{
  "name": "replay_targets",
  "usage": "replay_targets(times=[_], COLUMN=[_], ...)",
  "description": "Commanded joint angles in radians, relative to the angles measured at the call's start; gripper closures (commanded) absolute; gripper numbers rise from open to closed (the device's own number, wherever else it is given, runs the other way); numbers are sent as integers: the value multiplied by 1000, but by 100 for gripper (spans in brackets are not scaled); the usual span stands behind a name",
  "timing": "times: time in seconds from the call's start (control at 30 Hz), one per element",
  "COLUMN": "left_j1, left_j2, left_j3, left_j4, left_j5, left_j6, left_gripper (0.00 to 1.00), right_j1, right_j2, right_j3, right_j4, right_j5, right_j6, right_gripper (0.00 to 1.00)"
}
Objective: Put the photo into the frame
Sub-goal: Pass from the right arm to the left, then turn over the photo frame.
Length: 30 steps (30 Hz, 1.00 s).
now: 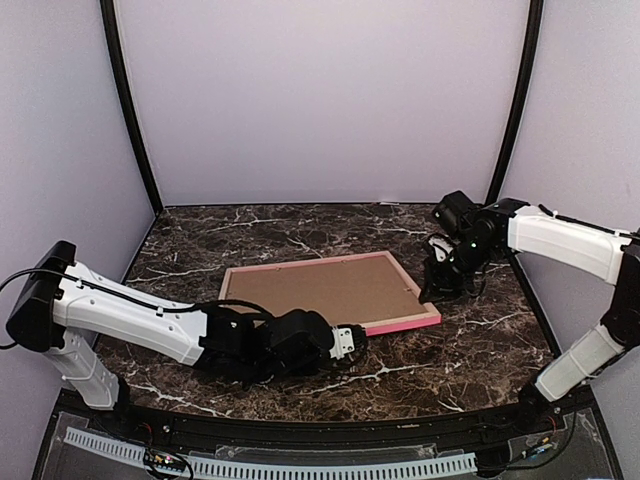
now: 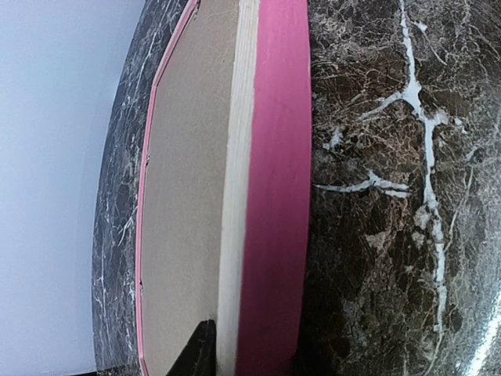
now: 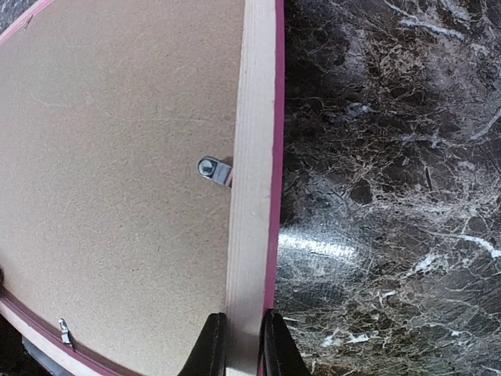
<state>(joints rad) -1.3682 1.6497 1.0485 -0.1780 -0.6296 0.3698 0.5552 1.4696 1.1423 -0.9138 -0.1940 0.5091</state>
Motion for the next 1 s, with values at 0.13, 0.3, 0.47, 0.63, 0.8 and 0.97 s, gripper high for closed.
replay_targets(times=[0.13,0.3,0.47,0.63,0.8,0.97], left_j1=[-5,-5,-4,19,77,141], left_j2=[-104,-147,-206,-293,-341,-366], left_j3=[63,99,148,206,287,357], left_j4=[-39,-69,-111,-177,-260,-332], left_j5=[-31,-69,-73,21,142,246], left_j6=[-6,33,72,72,45,25], left_gripper=[83,93,100,100,100,100], right_j1=[1,1,0,1,1,1], right_j2=[-71,-116,-186,-241,-294,-340], right_j3=[43,105,151,181,207,207], right_j4=[44,24,79,156,223,271], right_j5=[-54,3,32,36,38,-53], right_j6=[-29,-63,-110,-165,-214,-286], right_gripper=[68,52,41,36,34,25])
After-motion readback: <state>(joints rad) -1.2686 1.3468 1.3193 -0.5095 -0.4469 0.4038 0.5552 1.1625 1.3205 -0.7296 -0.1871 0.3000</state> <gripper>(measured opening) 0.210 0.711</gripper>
